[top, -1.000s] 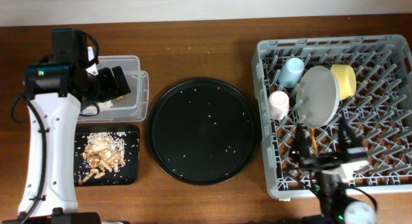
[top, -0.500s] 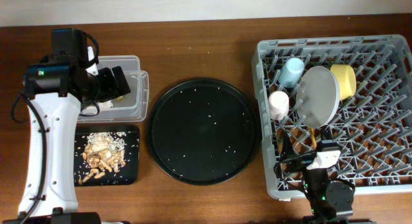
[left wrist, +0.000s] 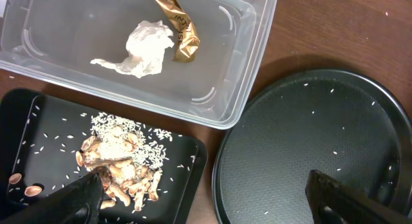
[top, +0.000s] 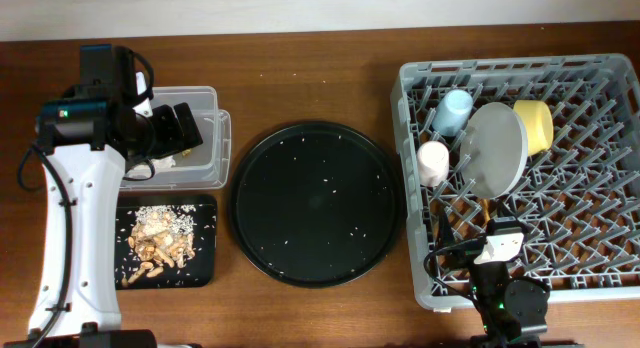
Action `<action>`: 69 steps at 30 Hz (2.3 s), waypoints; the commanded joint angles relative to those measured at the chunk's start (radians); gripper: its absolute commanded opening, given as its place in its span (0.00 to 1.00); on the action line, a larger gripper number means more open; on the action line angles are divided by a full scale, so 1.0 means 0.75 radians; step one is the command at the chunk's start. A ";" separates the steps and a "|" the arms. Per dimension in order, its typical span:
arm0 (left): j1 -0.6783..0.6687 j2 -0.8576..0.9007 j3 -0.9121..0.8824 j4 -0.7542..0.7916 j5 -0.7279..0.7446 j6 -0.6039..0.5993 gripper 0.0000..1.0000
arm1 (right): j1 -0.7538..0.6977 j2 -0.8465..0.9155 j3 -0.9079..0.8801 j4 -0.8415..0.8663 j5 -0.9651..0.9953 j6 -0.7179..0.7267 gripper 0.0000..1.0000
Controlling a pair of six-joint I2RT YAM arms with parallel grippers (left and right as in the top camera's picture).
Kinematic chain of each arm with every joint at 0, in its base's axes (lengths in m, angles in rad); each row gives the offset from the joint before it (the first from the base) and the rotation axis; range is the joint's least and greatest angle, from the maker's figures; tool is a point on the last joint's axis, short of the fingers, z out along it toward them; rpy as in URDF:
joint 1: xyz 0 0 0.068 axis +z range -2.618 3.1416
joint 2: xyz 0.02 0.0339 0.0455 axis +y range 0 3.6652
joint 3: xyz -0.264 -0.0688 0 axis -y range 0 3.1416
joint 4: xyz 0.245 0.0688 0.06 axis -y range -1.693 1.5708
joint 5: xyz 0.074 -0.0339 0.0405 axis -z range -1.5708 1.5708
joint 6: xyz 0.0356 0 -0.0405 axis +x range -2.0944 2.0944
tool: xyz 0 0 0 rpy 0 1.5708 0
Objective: Sort waste into correct bins and load items into the dishwasher rack
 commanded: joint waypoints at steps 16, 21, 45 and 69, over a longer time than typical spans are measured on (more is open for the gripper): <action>-0.002 -0.011 0.002 -0.001 -0.010 0.001 1.00 | -0.010 -0.014 -0.009 -0.004 -0.003 -0.009 0.98; -0.002 -0.010 0.002 -0.002 -0.010 0.001 1.00 | -0.010 -0.014 -0.009 -0.004 -0.003 -0.009 0.98; -0.003 -1.281 -0.514 -0.191 0.031 -0.073 1.00 | -0.010 -0.014 -0.009 -0.004 -0.003 -0.009 0.98; -0.003 -2.097 -2.091 1.571 0.076 -0.080 1.00 | -0.010 -0.014 -0.009 -0.004 -0.003 -0.009 0.98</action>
